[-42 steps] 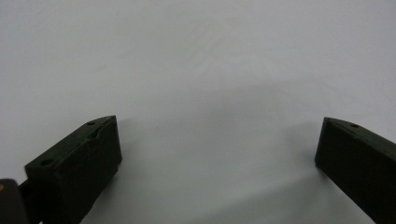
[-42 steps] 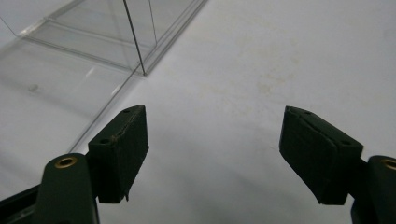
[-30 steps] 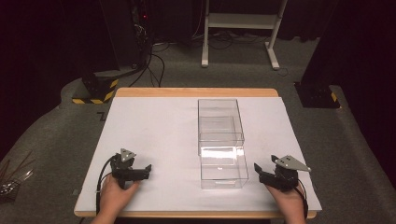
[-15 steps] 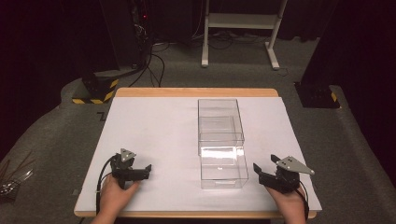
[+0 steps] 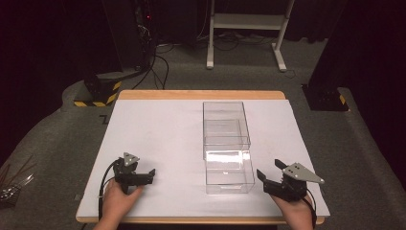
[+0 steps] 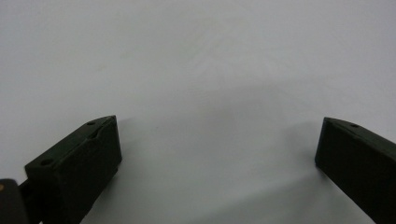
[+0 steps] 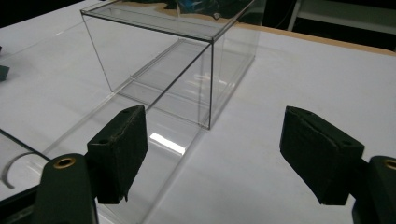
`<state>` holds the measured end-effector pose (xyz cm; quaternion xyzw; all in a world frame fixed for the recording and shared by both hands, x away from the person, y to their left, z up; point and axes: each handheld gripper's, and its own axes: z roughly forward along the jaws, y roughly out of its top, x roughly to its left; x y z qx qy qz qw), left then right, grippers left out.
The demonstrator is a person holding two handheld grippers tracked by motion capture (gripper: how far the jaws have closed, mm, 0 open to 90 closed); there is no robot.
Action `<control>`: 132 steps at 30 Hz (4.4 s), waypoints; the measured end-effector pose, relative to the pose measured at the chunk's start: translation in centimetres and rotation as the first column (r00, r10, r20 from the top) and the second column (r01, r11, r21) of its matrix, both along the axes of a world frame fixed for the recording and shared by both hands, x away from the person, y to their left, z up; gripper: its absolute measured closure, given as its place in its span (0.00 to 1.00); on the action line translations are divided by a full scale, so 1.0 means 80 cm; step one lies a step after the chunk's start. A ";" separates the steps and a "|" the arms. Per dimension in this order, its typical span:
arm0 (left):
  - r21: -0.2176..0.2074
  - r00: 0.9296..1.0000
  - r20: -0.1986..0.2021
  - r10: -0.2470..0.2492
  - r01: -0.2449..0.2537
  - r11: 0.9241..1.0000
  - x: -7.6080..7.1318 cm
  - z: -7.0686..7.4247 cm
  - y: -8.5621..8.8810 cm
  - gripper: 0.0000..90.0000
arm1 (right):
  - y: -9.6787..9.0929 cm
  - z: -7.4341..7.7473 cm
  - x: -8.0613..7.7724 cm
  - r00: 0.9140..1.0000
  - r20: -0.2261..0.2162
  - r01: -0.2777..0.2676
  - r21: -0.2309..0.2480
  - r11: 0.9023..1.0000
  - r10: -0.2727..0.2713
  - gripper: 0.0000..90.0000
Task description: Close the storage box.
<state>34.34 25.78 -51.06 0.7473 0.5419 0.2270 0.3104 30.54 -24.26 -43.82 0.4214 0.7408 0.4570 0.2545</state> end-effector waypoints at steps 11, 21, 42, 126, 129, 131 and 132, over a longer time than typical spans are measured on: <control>0.000 1.000 0.000 0.000 0.000 1.000 0.000 0.000 0.000 0.01 | 0.008 0.006 -0.009 1.000 0.011 -0.029 0.023 0.999 0.028 0.26; 0.000 1.000 0.000 0.000 0.000 1.000 0.000 0.000 0.000 0.01 | 0.017 0.006 -0.018 0.997 0.016 -0.072 0.044 0.996 0.072 0.26; 0.000 1.000 0.000 0.000 0.000 1.000 0.000 0.000 0.000 0.01 | 0.033 -0.008 -0.023 0.987 -0.035 -0.153 0.035 0.988 0.154 0.25; 0.004 1.000 -0.003 -0.003 0.003 1.000 0.000 0.000 0.000 0.01 | 0.059 -0.037 0.040 0.995 -0.076 -0.066 -0.002 0.998 0.066 0.20; 0.004 1.000 -0.003 -0.004 0.004 1.000 0.000 0.000 0.000 0.01 | 0.060 -0.036 0.043 0.996 -0.074 -0.060 -0.010 0.998 0.059 0.20; 0.004 1.000 -0.003 -0.003 0.003 1.000 0.000 0.000 0.000 0.01 | 0.060 -0.036 0.046 0.995 -0.074 -0.060 -0.012 0.998 0.059 0.20; 0.004 1.000 -0.003 -0.003 0.003 1.000 0.000 0.000 0.000 0.01 | 0.060 -0.036 0.047 0.995 -0.076 -0.058 -0.012 0.998 0.057 0.20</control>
